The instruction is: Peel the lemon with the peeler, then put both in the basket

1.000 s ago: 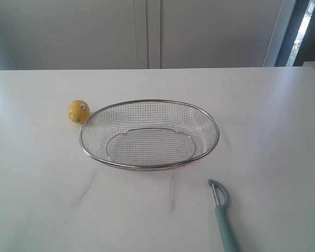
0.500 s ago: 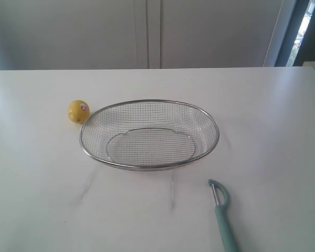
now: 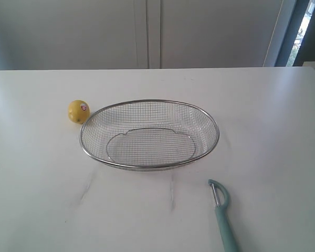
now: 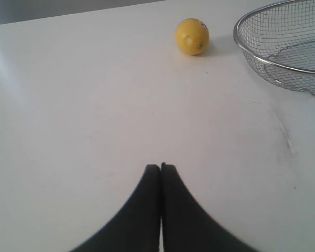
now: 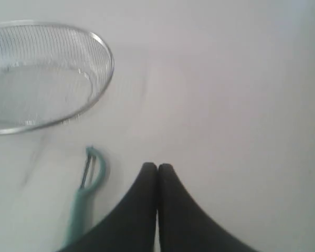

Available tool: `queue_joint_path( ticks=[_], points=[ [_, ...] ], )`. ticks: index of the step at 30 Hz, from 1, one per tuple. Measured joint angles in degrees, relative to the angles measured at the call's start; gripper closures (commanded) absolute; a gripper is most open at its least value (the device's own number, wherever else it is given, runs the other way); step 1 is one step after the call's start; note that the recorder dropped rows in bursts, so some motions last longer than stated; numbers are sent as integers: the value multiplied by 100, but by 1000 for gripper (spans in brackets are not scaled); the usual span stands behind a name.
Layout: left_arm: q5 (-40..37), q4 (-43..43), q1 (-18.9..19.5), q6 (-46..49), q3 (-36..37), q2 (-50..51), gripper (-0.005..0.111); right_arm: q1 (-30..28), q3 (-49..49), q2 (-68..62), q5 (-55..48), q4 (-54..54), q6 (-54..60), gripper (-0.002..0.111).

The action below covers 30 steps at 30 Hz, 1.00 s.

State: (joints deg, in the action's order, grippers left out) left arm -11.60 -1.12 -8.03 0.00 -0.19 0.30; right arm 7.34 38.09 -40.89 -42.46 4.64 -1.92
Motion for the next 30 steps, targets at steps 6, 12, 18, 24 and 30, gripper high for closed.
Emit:
queue_joint_path(
  ticks=[6,12,18,24,30],
  points=[
    [0,0,0,0,0,0,107,0,77,-861,-719,439,0,108],
    [0,0,0,0,0,0,107,185,64,-1371,-842,799,308,108],
    [0,0,0,0,0,0,107,524,55,-1747,-797,769,345,108],
    [0,0,0,0,0,0,107,1120,55,-2334,-776,693,290,108],
    [0,0,0,0,0,0,107,1913,55,-2930,-398,229,-493,108]
  ],
)
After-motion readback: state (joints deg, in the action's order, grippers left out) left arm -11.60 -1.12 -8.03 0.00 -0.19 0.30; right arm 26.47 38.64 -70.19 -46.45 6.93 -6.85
